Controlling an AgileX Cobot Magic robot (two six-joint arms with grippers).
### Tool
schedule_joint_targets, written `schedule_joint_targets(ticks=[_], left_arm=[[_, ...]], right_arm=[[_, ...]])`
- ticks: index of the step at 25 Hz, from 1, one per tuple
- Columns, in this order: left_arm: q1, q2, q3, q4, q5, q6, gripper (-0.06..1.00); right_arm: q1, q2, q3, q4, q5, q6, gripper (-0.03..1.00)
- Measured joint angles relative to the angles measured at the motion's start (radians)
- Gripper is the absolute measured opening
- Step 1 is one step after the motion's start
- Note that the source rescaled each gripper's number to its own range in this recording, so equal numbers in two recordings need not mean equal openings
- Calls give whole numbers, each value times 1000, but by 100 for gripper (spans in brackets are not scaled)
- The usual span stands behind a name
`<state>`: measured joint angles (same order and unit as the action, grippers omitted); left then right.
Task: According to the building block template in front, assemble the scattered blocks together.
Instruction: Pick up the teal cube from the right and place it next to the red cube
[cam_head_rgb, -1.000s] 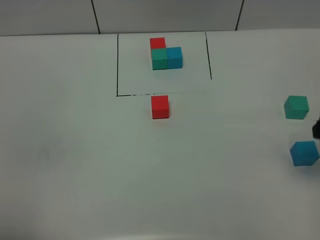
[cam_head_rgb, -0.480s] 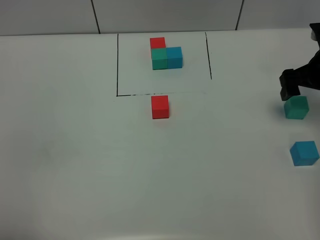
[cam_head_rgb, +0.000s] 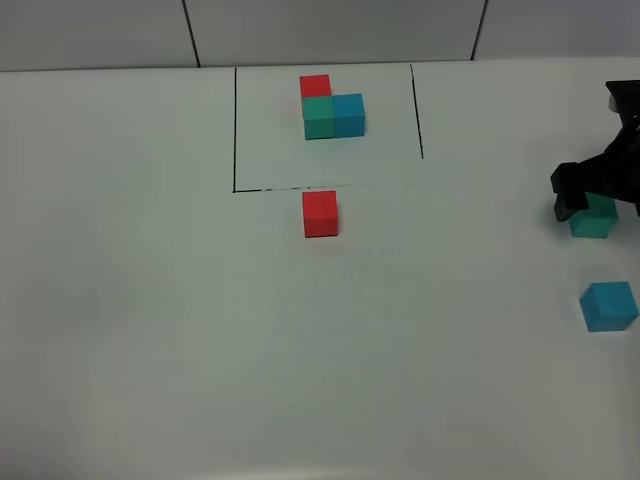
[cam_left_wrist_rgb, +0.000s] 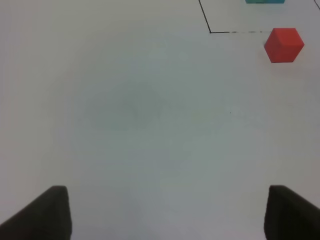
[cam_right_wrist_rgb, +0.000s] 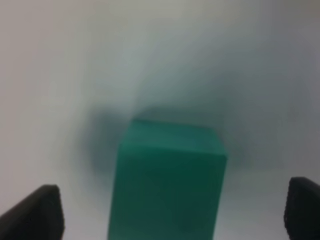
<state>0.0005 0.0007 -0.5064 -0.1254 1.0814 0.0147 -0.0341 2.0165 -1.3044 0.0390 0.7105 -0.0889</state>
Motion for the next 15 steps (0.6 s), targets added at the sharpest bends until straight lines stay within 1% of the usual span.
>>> schedule_joint_targets(ticks=[3,5,6,7,9,10,11,12,15], left_arm=[[0,0,0,0,0,0,84],[0,0,0,0,0,0,84],[0,0,0,0,0,0,84],[0,0,0,0,0,0,84],[0,0,0,0,0,0,84],[0,0,0,0,0,0,84],[0,0,0,0,0,0,84],[0,0,0,0,0,0,84],[0,0,0,0,0,0,84]], right_arm=[[-11,18,0,0,-2,0,86],[-13,28,0,0,-3,0,83],[-14,30,0,0,-3,0,80],[-14,32,0,0,-5,0,74],[-15,33,0,0,-11,0,57],[-15,33,0,0,-13,0,42],[-15,33,0,2,-13,0,24],[-15,33,0,4,-13,1,2],[-15,33,-2,4,-9,21,0]])
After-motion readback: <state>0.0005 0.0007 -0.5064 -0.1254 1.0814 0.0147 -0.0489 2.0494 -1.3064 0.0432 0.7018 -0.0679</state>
